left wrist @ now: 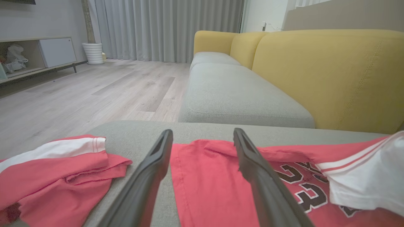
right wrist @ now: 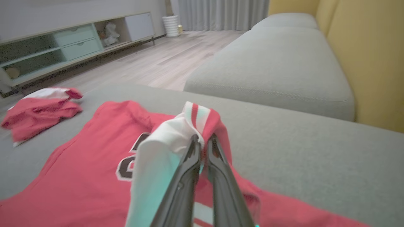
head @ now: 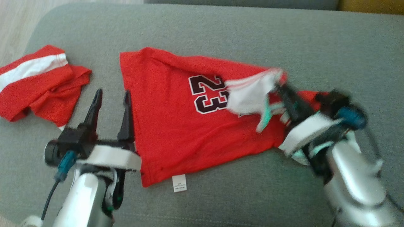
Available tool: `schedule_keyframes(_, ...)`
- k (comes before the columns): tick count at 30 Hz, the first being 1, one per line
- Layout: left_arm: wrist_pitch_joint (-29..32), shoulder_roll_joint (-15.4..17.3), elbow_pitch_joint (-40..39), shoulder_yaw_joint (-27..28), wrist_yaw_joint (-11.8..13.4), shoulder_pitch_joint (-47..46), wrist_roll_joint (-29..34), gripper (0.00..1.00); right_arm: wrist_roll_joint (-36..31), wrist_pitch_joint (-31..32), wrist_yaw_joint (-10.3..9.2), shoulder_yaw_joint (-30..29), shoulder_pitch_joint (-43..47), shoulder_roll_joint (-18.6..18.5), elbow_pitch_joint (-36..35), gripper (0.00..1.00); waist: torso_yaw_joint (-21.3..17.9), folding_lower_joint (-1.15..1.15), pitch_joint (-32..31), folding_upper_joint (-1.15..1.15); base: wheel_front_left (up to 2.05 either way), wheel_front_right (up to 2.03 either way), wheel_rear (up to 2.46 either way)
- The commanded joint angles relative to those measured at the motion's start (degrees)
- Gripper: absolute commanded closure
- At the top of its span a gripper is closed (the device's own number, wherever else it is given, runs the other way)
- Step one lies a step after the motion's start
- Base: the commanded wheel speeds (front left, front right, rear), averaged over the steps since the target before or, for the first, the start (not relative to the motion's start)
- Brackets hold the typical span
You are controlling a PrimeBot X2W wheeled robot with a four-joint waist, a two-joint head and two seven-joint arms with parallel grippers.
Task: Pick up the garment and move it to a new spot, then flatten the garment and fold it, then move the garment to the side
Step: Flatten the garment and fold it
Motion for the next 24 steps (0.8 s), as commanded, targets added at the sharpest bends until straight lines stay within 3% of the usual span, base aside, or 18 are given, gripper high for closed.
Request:
schedule_keyframes(1, -0.71, 0.05, -1.96, 1.97, -0.55, -4.09, 0.77, 0.00, 0.44, 0.07, 0.43, -1.44, -5.32, 0.32, -1.11, 1.00, 1.33, 0.00, 1.49, 0.00, 0.00, 0.00, 0.00)
schedule_keyframes(8, -0.71, -1.95, -2.13, 2.00, -2.11, -6.50, 2.08, 0.00, 4.90, 1.58, 0.43, -6.77, -15.56, -2.00, 7.10, 1.00, 4.16, 0.00, 5.28, 0.00, 0.00, 0.00, 0.00)
schedule_keyframes(12, -0.71, -3.27, -2.27, 2.58, -2.67, -7.73, 2.55, 0.00, 9.88, 2.48, 0.43, -8.71, -22.69, -3.69, 15.25, 1.00, 5.37, 0.00, 8.24, 0.00, 0.00, 0.00, 0.00)
schedule_keyframes(17, -0.71, -4.67, -2.51, 3.03, -3.44, -9.43, 3.13, 0.00, 11.11, -0.38, 0.43, -9.64, -29.78, -6.32, 25.65, 0.98, 6.27, 0.00, 10.95, 0.00, 0.00, 0.00, 0.00)
schedule_keyframes(18, -0.71, -4.86, -2.42, 3.10, -3.60, -9.72, 3.26, 0.00, 10.74, -0.66, 0.43, -9.59, -30.80, -6.88, 27.92, 0.18, 6.31, 0.00, 11.26, 0.00, 0.00, 0.00, 0.00)
schedule_keyframes(19, -0.71, -5.02, -2.33, 3.22, -3.73, -9.95, 3.39, 0.00, 10.39, -0.74, 0.43, -9.11, -31.76, -7.17, 29.97, 0.00, 6.28, 0.00, 11.48, 0.00, 0.00, 0.00, 0.00)
schedule_keyframes(24, -0.71, -5.43, -1.78, 4.05, -4.36, -10.06, 4.32, 0.00, 10.33, -5.54, 0.43, -6.43, -34.64, -7.53, 35.12, 0.00, 4.93, 0.00, 11.17, 0.00, 0.00, 0.00, 0.00)
